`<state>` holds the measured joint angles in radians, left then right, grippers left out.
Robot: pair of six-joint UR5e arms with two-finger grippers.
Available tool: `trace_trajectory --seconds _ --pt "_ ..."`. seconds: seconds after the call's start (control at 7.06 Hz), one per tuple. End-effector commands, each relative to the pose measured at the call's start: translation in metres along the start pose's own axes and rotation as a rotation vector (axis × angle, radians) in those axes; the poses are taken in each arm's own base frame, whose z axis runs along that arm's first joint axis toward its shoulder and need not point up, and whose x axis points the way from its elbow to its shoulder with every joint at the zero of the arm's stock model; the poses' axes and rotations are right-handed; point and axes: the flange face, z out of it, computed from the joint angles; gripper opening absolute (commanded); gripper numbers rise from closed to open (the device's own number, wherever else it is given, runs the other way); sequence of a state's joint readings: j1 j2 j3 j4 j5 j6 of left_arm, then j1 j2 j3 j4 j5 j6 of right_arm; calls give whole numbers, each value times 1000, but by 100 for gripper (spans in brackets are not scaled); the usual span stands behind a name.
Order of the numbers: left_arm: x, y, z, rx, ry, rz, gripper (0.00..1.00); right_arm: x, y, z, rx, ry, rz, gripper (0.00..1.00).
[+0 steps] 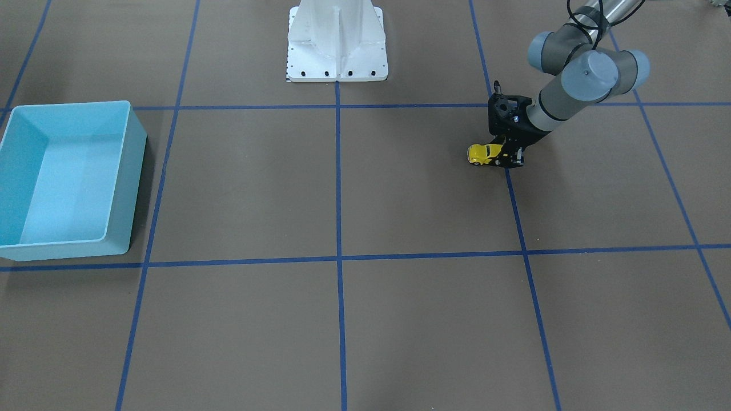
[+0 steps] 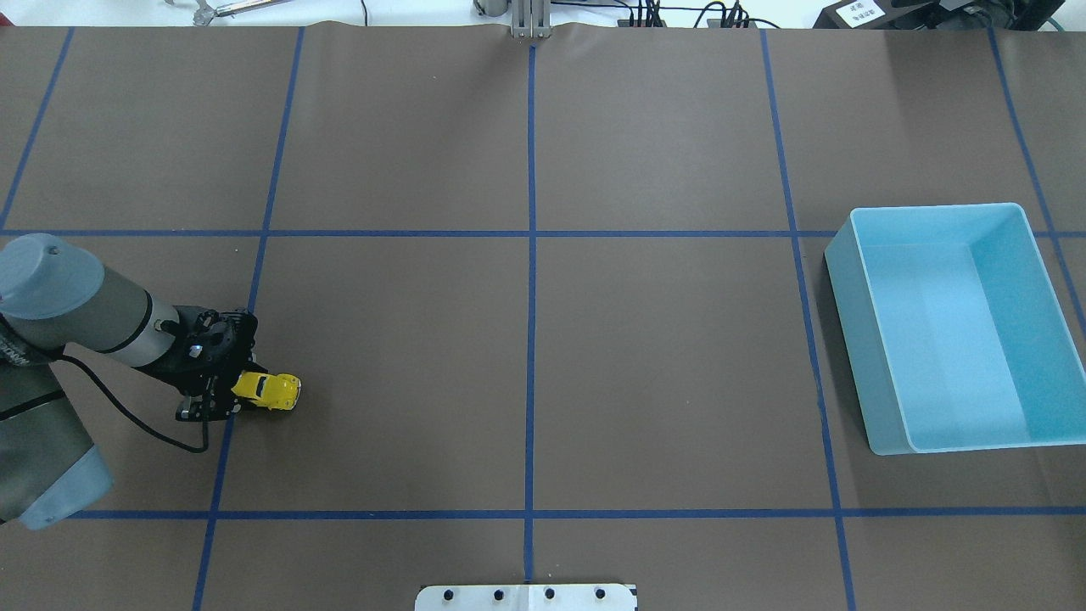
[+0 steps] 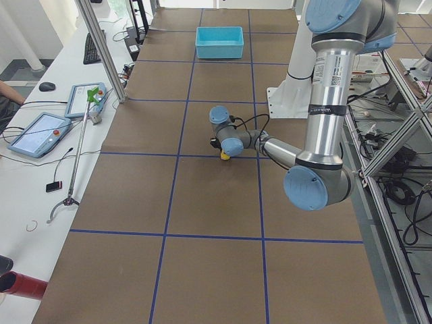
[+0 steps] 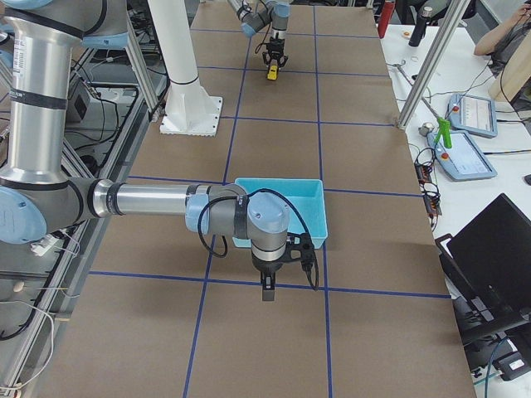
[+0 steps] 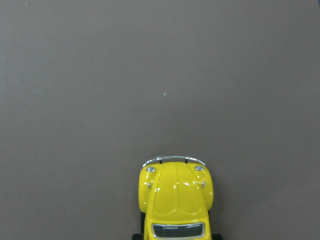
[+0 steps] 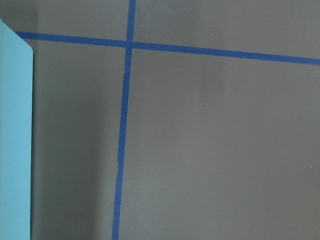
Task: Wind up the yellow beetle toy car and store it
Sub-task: 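Pull the car back toward the left arm, pressing it down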
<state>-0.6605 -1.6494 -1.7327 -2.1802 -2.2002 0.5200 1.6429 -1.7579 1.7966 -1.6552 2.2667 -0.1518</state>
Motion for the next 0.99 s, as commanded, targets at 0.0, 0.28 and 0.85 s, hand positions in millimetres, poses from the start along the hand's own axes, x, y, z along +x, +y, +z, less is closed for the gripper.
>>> trace_trajectory --seconds 0.0,0.28,0.85 --pt "7 12 -1 6 -1 2 13 -1 0 0 0 -2 0 100" --pt "9 21 -4 8 -7 -1 13 -2 -1 -3 6 0 -5 100" --pt "10 42 -10 -7 -14 -27 13 -3 -2 -4 8 -1 -7 100"
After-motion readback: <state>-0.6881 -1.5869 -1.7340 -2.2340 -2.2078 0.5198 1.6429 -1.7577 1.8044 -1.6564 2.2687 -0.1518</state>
